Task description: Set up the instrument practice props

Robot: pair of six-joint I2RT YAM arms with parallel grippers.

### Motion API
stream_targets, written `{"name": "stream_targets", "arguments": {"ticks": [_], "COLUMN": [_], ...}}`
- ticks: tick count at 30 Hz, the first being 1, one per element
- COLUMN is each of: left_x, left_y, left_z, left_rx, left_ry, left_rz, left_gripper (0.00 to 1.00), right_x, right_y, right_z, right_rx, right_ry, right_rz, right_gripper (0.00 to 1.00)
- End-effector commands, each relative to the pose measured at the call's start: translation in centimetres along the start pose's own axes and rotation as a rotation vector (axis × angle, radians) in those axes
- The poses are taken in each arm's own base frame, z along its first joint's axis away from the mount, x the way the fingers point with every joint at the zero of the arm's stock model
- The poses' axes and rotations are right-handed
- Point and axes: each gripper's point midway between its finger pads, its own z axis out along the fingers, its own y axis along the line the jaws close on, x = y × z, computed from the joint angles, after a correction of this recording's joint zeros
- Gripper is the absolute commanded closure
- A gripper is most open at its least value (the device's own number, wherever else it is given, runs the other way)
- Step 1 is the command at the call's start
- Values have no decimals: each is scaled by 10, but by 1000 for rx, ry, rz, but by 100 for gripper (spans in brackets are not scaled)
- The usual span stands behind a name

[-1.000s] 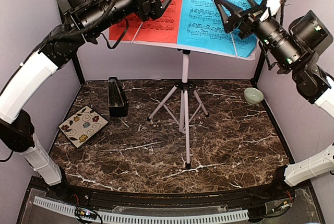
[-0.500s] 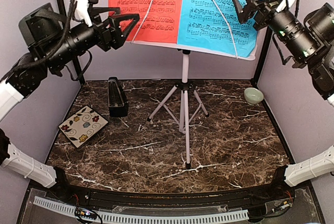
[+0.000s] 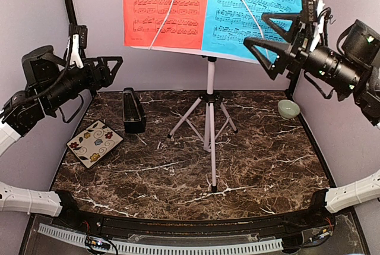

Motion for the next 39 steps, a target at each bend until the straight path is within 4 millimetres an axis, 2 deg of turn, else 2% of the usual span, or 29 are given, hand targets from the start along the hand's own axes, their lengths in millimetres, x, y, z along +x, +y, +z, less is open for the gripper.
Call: {"name": "stream_targets", "arguments": {"ticks": [1,6,12,17,21,24,27,31,36,39], "left_x": [29,56,103,143,164,177,190,197,199,201], "left_y": [26,65,104,122,132,138,147,151,161,165], "left_z": [2,12,22,31,42,54,68,85,107,123], "left_rx": [-28,-66,-128,-186,-219,-234,-263,-262,-282,-284], "left_ry": [62,101,165,234,275,309,351,361,356,368], "left_rz": [-146,-257,-345,-347,-316,-281,-247,-224,-178,-162], "left_gripper": [19,19,19,19,16,13,11,10,6,1], "right_x": [18,36,58,84,108,141,171,210,244,254], "right_y": [41,71,100,122,142,157,160,158,152,150], "right_z": [0,0,0,5,8,9,12,14,14,13], "right_rx": [-164,-267,-339,-364,-381,-377,-321,-230,-132,-98], "right_ry": [36,93,152,209,225,270,316,377,424,431], "right_rz": [44,60,82,107,173,222,244,261,262,270], "right_gripper": [2,4,5,6,6,6,6,6,4,4]}}
